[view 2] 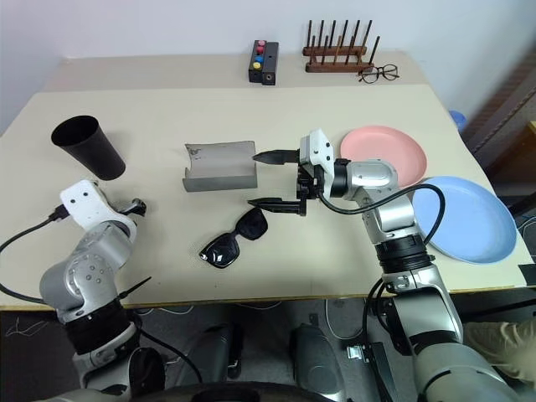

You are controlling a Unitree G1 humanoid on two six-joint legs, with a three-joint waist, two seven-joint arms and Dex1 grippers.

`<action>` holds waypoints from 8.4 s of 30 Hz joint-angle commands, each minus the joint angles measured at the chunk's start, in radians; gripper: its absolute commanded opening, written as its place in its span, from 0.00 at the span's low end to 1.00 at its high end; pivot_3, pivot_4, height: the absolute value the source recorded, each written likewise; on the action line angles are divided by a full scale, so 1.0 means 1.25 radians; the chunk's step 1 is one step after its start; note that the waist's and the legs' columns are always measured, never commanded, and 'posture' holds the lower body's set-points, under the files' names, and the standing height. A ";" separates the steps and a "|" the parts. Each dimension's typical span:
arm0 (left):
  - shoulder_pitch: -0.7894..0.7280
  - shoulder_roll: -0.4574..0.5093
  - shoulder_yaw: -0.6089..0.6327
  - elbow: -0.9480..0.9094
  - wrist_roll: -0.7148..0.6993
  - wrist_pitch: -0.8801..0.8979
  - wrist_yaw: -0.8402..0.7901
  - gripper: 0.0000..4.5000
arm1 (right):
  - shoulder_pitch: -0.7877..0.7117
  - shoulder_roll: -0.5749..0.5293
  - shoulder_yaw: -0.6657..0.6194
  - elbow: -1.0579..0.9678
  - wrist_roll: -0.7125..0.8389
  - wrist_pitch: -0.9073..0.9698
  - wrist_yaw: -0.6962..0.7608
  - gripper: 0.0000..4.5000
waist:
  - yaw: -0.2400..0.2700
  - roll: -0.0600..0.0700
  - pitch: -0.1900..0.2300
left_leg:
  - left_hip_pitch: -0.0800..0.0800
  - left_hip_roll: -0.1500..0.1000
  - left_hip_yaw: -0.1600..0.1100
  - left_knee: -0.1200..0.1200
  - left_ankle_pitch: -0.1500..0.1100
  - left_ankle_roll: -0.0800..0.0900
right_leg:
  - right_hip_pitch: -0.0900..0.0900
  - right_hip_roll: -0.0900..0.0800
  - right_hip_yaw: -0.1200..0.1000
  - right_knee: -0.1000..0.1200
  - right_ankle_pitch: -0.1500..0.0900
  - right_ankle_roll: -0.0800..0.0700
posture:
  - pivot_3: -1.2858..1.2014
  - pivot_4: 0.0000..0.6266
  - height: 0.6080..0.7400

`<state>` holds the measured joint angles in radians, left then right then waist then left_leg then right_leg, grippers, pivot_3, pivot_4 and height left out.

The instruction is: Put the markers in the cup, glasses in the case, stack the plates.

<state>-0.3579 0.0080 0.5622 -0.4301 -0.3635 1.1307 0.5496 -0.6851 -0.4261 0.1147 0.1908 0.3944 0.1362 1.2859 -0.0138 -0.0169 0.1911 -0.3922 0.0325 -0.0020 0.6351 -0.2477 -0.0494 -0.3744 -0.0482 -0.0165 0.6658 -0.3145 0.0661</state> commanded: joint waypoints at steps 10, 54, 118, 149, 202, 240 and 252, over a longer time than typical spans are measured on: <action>-0.098 -0.002 0.074 0.073 0.081 0.021 0.053 1.00 | 0.004 0.001 -0.008 -0.011 0.003 -0.022 0.006 0.98 | 0.000 0.000 0.000 | 0.000 0.000 0.000 -0.001 0.000 -0.001 | 0.000 0.000 0.000 0.000 0.000 0.000 | 0.52 0.24 1.00; -0.159 -0.053 0.057 0.080 0.218 0.070 -0.030 0.94 | 0.003 0.001 -0.012 -0.033 0.004 -0.012 -0.021 0.99 | 0.002 -0.001 0.000 | 0.000 0.000 0.000 -0.003 0.002 -0.003 | -0.001 0.000 0.000 0.000 0.000 0.000 | 0.52 0.24 1.00; -0.144 0.285 -0.098 0.493 0.354 -1.211 -0.264 0.02 | 0.030 0.101 -0.010 0.036 -0.002 -0.058 -0.063 1.00 | 0.003 -0.003 0.003 | -0.001 0.001 0.001 -0.003 0.001 -0.002 | -0.002 0.000 0.000 -0.001 0.000 0.000 | 0.52 0.24 1.00; -0.396 0.358 -0.158 1.024 0.322 -1.302 -0.172 0.02 | 0.052 0.083 -0.019 -0.009 0.007 -0.036 -0.089 1.00 | 0.002 -0.003 0.003 | -0.002 0.000 0.002 -0.003 0.001 -0.002 | -0.004 -0.001 -0.003 0.000 0.001 0.000 | 0.52 0.24 1.00; 0.375 0.850 -0.027 0.284 0.234 -0.537 -0.766 0.99 | 0.032 0.130 -0.007 0.068 -0.004 -0.085 -0.055 1.00 | -0.005 -0.003 0.003 | -0.013 0.002 0.003 -0.002 0.002 -0.003 | -0.018 -0.001 0.002 0.005 0.001 0.000 | 0.52 0.24 1.00; -0.053 0.968 -0.509 0.752 0.431 -0.807 -1.243 0.99 | 0.069 0.100 -0.013 0.000 0.001 -0.024 -0.073 1.00 | -0.003 -0.004 0.002 | -0.013 0.001 0.014 0.001 0.002 -0.002 | -0.024 0.002 0.006 0.013 0.002 -0.001 | 0.52 0.24 1.00; -0.102 0.992 -0.521 0.776 0.459 -0.754 -1.325 0.99 | 0.081 0.106 -0.008 -0.008 0.001 -0.024 -0.084 1.00 | -0.001 -0.004 0.002 | -0.013 0.002 0.017 0.004 0.001 -0.001 | -0.025 0.002 0.008 0.015 0.002 -0.001 | 0.52 0.24 1.00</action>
<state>-0.4638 1.2231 -0.0987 0.5348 0.1927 0.1752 -1.1082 -0.5839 -0.2946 0.1122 0.2274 0.3767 0.1048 1.1825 -0.0148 -0.0221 0.1941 -0.4091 0.0346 0.0190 0.6403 -0.2465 -0.0502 -0.4055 -0.0459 -0.0063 0.6841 -0.3126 0.0652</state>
